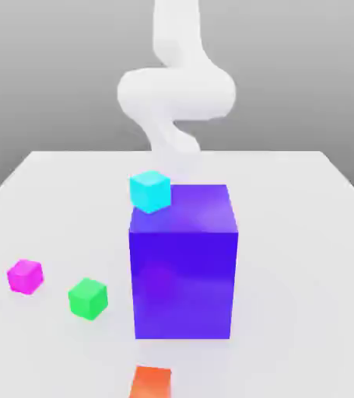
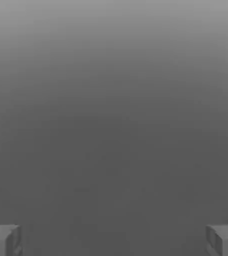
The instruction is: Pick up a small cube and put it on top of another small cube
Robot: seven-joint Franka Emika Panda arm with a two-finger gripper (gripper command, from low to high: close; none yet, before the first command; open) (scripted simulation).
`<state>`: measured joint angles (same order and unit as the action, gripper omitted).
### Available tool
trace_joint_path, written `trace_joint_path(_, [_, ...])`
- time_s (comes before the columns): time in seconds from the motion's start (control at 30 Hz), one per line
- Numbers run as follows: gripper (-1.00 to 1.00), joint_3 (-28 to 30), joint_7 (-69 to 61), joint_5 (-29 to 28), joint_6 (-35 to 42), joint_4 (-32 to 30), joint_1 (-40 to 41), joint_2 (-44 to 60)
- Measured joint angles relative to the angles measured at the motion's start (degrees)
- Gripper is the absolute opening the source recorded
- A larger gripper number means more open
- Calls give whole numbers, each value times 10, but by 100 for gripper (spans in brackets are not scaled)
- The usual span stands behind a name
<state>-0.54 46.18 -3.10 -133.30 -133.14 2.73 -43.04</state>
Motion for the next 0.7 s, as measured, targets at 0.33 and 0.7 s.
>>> trace_joint_path(0.33, [0,6,5,-114,-54,-52,102,118])
trace_joint_path(0.7, [0,61,-19,-197,-112,-108,190,244])
